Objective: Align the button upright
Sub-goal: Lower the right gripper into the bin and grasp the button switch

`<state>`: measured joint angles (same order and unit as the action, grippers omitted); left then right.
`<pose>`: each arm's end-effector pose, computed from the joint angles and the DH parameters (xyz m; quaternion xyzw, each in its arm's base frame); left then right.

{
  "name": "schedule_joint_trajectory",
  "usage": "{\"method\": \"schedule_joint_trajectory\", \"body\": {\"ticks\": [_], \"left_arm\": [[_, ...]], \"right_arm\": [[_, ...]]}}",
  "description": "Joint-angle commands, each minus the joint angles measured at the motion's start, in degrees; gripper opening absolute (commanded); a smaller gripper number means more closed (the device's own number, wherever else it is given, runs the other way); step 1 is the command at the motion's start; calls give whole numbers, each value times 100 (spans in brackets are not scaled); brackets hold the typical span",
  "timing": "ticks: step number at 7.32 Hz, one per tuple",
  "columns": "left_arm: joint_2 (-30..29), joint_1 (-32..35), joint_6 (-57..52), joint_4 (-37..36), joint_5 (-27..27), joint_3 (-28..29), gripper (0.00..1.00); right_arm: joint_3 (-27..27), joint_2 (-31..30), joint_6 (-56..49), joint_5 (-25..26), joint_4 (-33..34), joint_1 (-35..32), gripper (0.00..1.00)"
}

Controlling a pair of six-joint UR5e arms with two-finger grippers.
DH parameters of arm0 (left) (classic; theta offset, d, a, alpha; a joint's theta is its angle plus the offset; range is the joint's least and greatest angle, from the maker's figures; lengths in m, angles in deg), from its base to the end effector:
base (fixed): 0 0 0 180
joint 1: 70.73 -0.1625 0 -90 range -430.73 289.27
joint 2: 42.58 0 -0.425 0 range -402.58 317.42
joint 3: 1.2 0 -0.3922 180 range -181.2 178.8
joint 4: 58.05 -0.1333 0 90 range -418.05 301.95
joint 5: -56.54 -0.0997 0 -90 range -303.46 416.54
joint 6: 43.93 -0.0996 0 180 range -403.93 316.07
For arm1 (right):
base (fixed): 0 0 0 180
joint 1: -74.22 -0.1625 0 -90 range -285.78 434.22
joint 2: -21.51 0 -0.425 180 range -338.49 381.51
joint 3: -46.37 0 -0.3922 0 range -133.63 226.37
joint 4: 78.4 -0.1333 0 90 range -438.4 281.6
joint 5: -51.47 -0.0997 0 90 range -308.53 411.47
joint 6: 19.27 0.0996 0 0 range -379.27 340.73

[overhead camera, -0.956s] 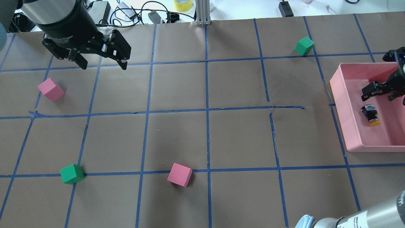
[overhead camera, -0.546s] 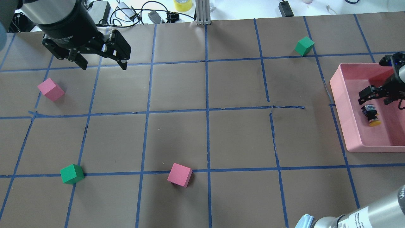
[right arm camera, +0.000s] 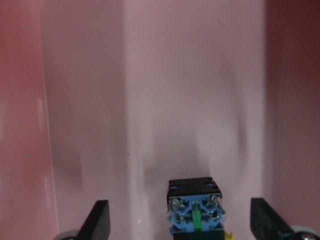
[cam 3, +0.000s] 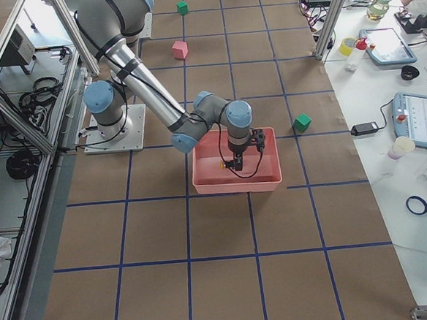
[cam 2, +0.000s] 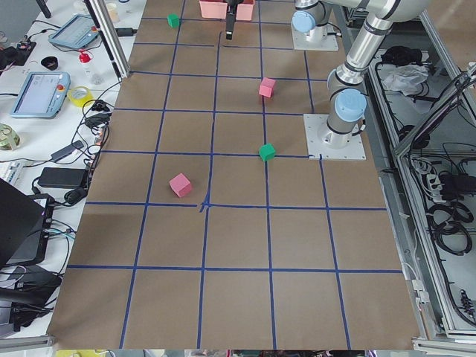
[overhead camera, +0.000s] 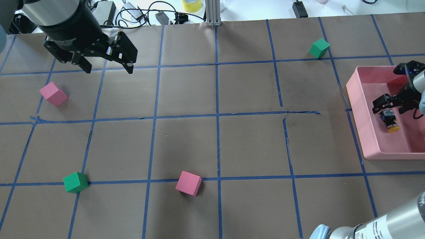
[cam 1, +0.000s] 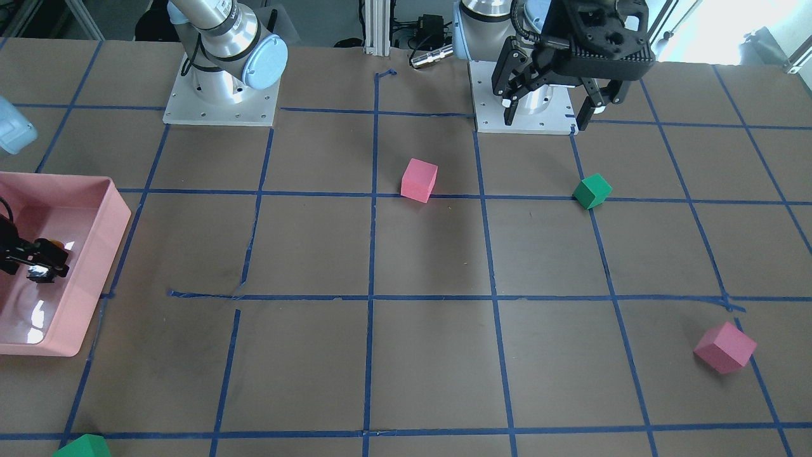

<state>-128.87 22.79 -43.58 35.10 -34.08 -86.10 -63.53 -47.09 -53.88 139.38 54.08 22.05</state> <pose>-0.1608 -0.4601 0.5574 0.0274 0.9984 -0.0495 0.0037 -0.2301 -0.5195 0.2019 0.0279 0.9994 -0.0191 0.0086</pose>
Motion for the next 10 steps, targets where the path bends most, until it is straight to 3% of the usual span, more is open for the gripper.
{"method": "schedule_joint_trajectory", "body": {"ticks": [1,6,7,8,10], "left_arm": [[7,0,0,36,0,0,100],[25,-9,0,45,0,0,100],[25,-9,0,54,0,0,100],[25,-9,0,45,0,0,100],[25,-17,0,45,0,0,100]], "right_arm": [[-14,22,7,-10,-2,-3,100],[-66,49,7,-28,6,5,99],[-66,49,-2,-11,-2,5,89],[-66,40,-19,77,-2,5,67],[-66,14,-37,78,-72,5,11]]}}
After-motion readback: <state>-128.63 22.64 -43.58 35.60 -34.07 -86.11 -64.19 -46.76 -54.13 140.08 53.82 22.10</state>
